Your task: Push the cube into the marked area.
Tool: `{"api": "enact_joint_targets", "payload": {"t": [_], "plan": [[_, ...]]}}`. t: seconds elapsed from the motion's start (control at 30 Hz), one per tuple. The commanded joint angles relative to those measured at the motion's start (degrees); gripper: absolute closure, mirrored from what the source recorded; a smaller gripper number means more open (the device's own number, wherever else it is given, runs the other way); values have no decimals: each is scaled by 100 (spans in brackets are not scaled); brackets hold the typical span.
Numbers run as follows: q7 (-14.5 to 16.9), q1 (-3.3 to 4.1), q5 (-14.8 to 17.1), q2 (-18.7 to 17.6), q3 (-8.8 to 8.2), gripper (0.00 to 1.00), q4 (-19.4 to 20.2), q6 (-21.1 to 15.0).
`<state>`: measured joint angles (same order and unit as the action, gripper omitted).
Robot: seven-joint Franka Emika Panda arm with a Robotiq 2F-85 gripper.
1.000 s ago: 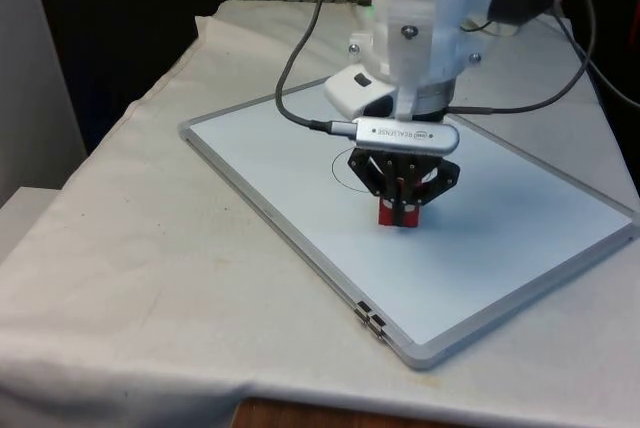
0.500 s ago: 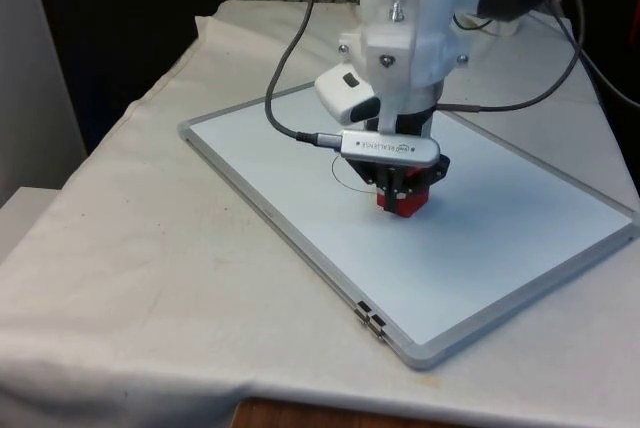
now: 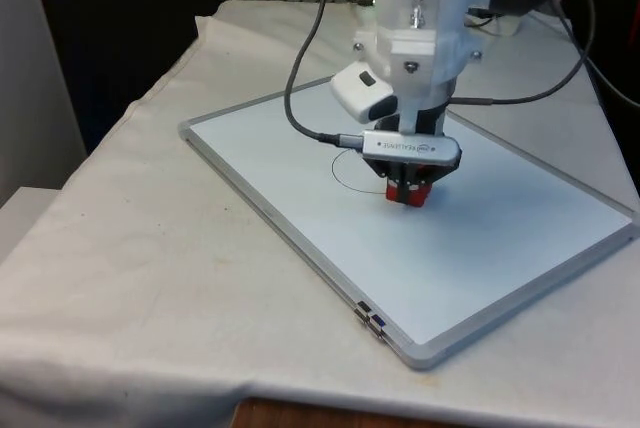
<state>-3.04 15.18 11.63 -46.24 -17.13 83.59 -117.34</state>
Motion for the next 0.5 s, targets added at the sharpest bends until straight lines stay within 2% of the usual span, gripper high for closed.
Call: {"api": "enact_joint_targets", "payload": {"t": [0.0, 0.1, 0.13, 0.17, 0.37, 0.4, 0.47], "plan": [[46, 17, -11, 46, 11, 100, 74, -69], [120, 46, -40, 52, 34, 100, 80, -57], [103, 23, -40, 6, 34, 100, 23, 0], [138, 52, -57, 40, 46, 100, 74, -52], [258, 80, -149, 46, 103, 100, 115, -63], [229, 57, -126, 6, 103, 100, 40, 0], [269, 97, -195, 74, 109, 100, 155, -57]]}}
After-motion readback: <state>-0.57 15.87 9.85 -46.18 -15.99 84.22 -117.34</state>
